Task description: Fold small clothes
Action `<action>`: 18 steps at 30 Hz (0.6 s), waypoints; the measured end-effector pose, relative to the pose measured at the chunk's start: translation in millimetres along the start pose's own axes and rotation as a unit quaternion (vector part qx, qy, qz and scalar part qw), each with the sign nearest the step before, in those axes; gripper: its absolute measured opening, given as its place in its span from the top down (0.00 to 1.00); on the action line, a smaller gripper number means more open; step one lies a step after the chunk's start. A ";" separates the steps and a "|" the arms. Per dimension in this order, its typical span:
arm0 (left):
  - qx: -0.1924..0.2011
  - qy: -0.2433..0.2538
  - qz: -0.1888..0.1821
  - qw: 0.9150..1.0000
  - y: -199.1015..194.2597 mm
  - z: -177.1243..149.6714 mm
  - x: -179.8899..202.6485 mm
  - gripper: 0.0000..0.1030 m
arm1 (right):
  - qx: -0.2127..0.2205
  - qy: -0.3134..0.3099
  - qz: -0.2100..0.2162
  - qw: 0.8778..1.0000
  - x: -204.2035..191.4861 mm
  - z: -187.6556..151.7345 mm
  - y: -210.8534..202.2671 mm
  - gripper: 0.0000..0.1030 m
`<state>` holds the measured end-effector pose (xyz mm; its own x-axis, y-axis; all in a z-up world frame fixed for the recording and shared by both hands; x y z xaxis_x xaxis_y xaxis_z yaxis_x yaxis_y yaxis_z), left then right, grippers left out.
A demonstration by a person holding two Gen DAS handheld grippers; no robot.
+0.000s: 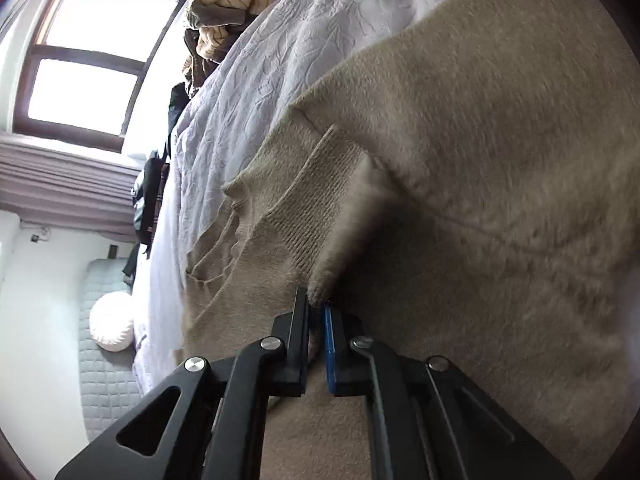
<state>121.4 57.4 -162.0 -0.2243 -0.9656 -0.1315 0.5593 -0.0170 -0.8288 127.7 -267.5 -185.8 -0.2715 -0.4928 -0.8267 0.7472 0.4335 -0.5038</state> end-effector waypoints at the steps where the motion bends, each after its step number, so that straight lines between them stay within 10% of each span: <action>1: 0.003 0.000 -0.005 1.000 -0.9 -1.4 -1.9 0.88 | 0.001 -0.017 -0.004 1.000 -2.1 -1.6 -3.0 0.93; 18: -0.026 -0.071 -0.019 0.997 -35.3 -27.0 -25.5 0.88 | 0.000 0.007 -0.031 0.999 38.4 -21.2 -57.9 0.87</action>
<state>85.8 89.7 -144.0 -0.1273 -0.9916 -0.0236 0.5093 -0.0449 -0.8594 61.2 -295.5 -193.7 -0.3261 -0.5080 -0.7972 0.7287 0.4021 -0.5543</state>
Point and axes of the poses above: each gripper's, at about its wrist camera, not at the fingertips, and y roughly the way its jaws point, x to its right, z to its top, the point moved 9 cm from there along y, roughly the way its jaws point, and after that the axes turned 8 degrees about z, right-handed, at the moved point
